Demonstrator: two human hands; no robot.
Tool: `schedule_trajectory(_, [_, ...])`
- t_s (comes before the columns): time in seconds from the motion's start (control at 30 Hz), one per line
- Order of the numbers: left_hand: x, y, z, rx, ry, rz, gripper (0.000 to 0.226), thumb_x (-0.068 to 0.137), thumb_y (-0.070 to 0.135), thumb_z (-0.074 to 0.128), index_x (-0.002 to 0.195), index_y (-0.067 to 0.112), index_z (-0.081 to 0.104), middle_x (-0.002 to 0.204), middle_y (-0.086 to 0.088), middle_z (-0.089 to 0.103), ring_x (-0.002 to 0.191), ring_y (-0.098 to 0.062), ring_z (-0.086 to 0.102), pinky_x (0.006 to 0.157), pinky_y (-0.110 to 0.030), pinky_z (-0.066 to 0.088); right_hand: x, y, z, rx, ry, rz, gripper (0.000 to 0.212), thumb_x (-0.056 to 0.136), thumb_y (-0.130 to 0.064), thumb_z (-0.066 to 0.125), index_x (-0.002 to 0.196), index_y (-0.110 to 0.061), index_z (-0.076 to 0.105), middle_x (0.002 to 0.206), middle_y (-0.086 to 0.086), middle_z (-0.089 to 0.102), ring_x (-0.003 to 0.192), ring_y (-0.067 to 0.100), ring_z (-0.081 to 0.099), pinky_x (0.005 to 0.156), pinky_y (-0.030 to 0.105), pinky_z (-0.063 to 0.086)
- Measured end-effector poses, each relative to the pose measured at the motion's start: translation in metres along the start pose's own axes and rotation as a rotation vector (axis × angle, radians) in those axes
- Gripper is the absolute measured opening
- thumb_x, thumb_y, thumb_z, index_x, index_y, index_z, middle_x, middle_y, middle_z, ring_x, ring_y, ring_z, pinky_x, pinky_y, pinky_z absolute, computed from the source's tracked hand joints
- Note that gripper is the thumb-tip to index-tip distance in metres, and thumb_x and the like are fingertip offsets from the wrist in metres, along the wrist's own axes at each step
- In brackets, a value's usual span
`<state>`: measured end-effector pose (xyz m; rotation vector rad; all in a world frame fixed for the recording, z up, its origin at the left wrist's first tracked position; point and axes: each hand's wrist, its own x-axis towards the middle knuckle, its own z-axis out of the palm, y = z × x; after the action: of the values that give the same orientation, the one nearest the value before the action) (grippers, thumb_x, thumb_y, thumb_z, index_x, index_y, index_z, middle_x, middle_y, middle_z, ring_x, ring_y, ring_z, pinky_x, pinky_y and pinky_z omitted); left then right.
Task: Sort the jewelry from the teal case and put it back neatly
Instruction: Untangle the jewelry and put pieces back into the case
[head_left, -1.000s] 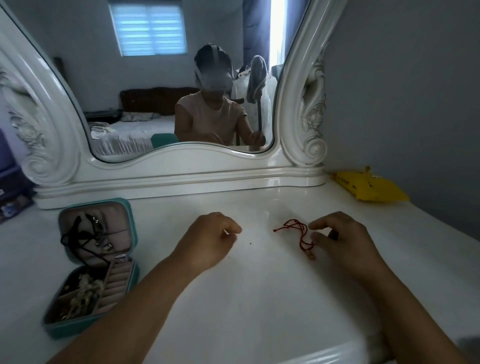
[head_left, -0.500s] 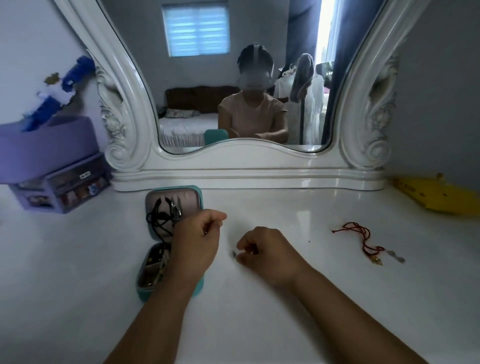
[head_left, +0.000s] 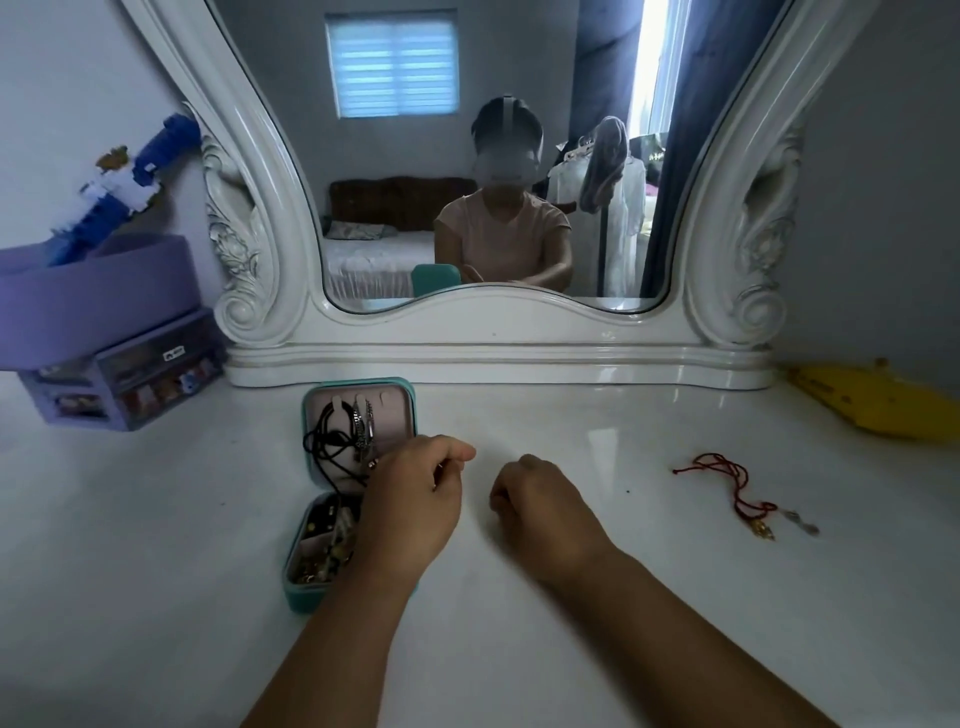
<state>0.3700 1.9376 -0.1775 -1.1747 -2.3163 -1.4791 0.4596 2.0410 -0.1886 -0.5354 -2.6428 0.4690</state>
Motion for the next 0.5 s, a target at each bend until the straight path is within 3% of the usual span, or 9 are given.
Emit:
schedule_trajectory(0.1, [0.000, 0.000, 0.002, 0.010, -0.014, 0.021, 0.020, 0.084, 0.003, 0.058, 0.091, 0.017, 0.072, 0.089, 0.002, 0.071, 0.081, -0.011, 0.065, 0.076, -0.029, 0.053, -0.014, 0.018, -0.027, 0.066, 0.070, 0.049, 0.015, 0.091, -0.009, 0.043, 0.090, -0.006, 0.058, 0.096, 0.010, 0.057, 0.090, 0.023, 0.053, 0.075, 0.027, 0.040])
schedule_trajectory(0.3, [-0.001, 0.002, 0.001, 0.075, -0.098, 0.097, 0.010, 0.079, 0.011, 0.068, 0.079, 0.021, 0.071, 0.075, 0.004, 0.068, 0.068, -0.015, 0.063, 0.069, -0.037, 0.053, -0.056, 0.082, -0.079, -0.014, 0.234, 0.213, 0.017, 0.088, -0.011, 0.054, 0.072, -0.016, 0.055, 0.083, 0.002, 0.054, 0.073, 0.011, 0.049, 0.064, 0.019, 0.035])
schedule_trajectory(0.43, [-0.004, 0.007, 0.000, 0.104, -0.117, 0.081, 0.011, 0.078, 0.010, 0.068, 0.074, 0.020, 0.071, 0.072, 0.002, 0.067, 0.066, -0.018, 0.062, 0.068, -0.037, 0.052, -0.088, 0.117, -0.108, -0.036, 0.348, 0.363, 0.024, 0.084, -0.010, 0.061, 0.065, -0.023, 0.055, 0.084, 0.002, 0.052, 0.070, 0.013, 0.049, 0.060, 0.020, 0.034])
schedule_trajectory(0.5, [-0.005, 0.009, -0.001, 0.116, -0.117, 0.083, 0.013, 0.078, 0.010, 0.068, 0.070, 0.021, 0.069, 0.070, 0.002, 0.066, 0.065, -0.017, 0.061, 0.066, -0.033, 0.050, -0.101, 0.131, -0.115, -0.086, 0.361, 0.421, 0.023, 0.083, -0.011, 0.062, 0.066, -0.025, 0.057, 0.085, 0.001, 0.051, 0.076, 0.015, 0.050, 0.064, 0.025, 0.039])
